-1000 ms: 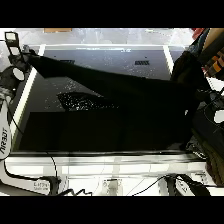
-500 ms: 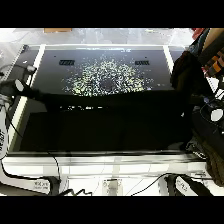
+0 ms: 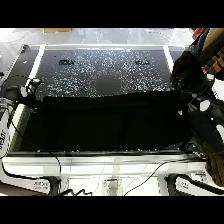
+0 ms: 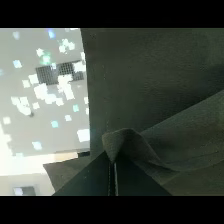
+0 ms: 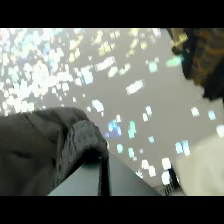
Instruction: Fold the clothes and pants, and hang the long-sleeved shirts on hangers.
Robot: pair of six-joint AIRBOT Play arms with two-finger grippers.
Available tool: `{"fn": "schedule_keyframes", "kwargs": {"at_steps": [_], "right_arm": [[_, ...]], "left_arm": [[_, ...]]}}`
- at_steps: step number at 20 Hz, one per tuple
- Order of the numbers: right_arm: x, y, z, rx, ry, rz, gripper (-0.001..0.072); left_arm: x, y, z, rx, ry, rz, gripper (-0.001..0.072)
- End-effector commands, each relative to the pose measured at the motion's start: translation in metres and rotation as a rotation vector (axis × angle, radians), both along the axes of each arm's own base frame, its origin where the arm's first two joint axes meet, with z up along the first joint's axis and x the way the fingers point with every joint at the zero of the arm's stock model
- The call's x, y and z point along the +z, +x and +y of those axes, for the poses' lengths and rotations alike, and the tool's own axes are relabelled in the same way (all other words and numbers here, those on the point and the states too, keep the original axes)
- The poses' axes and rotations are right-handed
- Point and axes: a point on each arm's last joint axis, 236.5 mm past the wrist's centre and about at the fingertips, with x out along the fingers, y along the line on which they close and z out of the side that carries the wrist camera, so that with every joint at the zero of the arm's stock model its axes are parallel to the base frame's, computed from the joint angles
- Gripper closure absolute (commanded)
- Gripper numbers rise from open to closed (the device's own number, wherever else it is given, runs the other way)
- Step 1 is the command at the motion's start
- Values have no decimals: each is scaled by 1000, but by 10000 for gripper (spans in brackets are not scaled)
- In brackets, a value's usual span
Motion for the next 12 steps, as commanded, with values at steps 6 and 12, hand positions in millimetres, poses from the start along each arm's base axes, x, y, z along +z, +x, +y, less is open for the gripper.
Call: {"fn": "schedule_keyframes", "kwargs": {"at_steps": [6, 12], "right_arm": [[31, 72, -17, -3, -35, -136, 690], [51, 81, -23, -16, -68, -224, 393]], "left_arm": [[19, 24, 5, -13, 29, -124, 698], [100, 67, 8, -43, 99, -431, 697]]}}
